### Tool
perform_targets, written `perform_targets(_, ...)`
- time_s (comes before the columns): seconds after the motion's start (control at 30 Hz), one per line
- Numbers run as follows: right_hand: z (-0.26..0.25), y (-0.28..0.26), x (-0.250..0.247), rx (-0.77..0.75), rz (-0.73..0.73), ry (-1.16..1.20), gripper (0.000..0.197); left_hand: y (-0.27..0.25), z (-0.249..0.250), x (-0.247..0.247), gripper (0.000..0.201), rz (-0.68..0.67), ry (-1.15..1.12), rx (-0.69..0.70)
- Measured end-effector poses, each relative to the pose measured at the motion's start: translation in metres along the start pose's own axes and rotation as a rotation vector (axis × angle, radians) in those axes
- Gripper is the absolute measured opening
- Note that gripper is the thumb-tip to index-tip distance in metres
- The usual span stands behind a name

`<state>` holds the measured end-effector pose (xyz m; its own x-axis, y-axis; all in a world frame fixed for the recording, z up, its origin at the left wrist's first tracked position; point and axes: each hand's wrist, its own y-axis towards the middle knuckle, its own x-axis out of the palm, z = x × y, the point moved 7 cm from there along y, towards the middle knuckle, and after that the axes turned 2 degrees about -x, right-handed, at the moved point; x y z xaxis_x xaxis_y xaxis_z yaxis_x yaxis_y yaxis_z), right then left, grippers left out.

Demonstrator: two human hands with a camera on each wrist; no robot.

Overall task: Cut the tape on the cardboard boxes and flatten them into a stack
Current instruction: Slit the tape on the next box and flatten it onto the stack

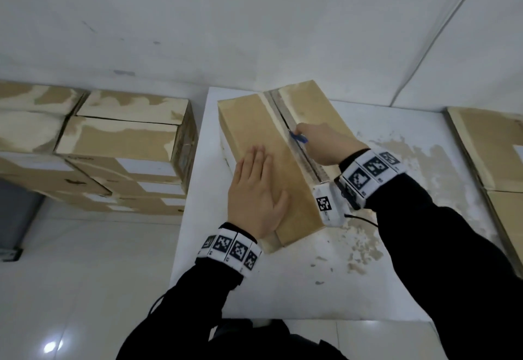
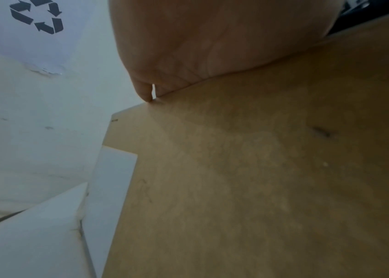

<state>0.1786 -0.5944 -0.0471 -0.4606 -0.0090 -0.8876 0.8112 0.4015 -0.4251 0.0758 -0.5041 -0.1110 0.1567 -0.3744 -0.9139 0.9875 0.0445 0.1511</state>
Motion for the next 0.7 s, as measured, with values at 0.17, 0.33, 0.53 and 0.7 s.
perform_targets(0.17, 0.009, -0.015, 0.002, -0.001, -0.026, 0.001, 0.039, 0.0, 0.0, 0.0, 0.083, -0.048, 0.055, -0.011)
perform_targets(0.33, 0.046, -0.089, 0.032, 0.02, -0.102, 0.113, 0.04, 0.001, 0.002, -0.001, 0.084, -0.07, 0.09, -0.027)
perform_targets(0.53, 0.074, -0.165, 0.078, 0.062, 0.059, 0.39, 0.038, 0.004, 0.006, -0.005, 0.073, -0.161, 0.26, -0.025)
perform_targets(0.7, 0.069, -0.176, 0.092, 0.085, 0.216, 0.486, 0.043, 0.006, 0.057, -0.004, 0.048, -0.202, 0.182, 0.647)
